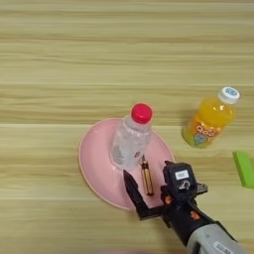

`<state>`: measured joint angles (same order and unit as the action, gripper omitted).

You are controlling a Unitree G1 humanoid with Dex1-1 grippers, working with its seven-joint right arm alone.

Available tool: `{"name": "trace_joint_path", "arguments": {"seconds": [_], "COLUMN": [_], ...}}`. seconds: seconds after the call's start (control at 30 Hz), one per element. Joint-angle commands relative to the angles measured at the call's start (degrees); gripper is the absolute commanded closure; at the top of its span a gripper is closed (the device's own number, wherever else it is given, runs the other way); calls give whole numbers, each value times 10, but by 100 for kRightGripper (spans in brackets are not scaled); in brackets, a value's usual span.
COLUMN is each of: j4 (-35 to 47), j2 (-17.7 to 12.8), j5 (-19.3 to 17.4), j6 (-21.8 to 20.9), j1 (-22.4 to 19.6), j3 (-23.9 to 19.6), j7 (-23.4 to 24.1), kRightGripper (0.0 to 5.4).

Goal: Move the objects on the table

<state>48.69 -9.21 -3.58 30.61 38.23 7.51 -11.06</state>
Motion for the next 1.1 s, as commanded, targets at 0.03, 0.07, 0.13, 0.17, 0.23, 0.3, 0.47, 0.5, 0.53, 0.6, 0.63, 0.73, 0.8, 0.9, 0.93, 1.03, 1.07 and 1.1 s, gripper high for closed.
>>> {"name": "trace_joint_path", "arguments": {"seconds": [0.03,0.07,0.13,0.17,0.23,0.3,0.47,0.5,0.53,0.6,0.63,0.73,0.8,0.9,0.93,1.03,1.07,1.1], "j4": [18,17,13,11,7,1,-20,-24,-29,-38,-42,-61,-74,-96,-103,-119,-122,-125], "j2": [1,2,3,4,5,6,10,11,12,12,13,13,14,18,19,23,23,24], "j5": [-7,-7,-8,-8,-9,-10,-9,-9,-8,-7,-6,-3,-4,-10,-12,-18,-19,-20], "j6": [-34,-35,-37,-39,-40,-40,-42,-43,-44,-47,-49,-58,-69,-89,-95,-116,-123,-129], "j1": [-27,-32,-40,-45,-53,-62,-89,-93,-98,-106,-110,-120,-126,-134,-137,-142,-143,-143], "j3": [5,6,7,7,7,8,13,14,15,18,20,25,25,24,23,22,22,22], "j7": [0,1,2,2,3,3,5,5,6,6,5,5,5,1,0,-5,-7,-9], "kRightGripper": [3,3,3,3,3,3,3,3,3,3,3,3,3,3,3,3,3,3]}}
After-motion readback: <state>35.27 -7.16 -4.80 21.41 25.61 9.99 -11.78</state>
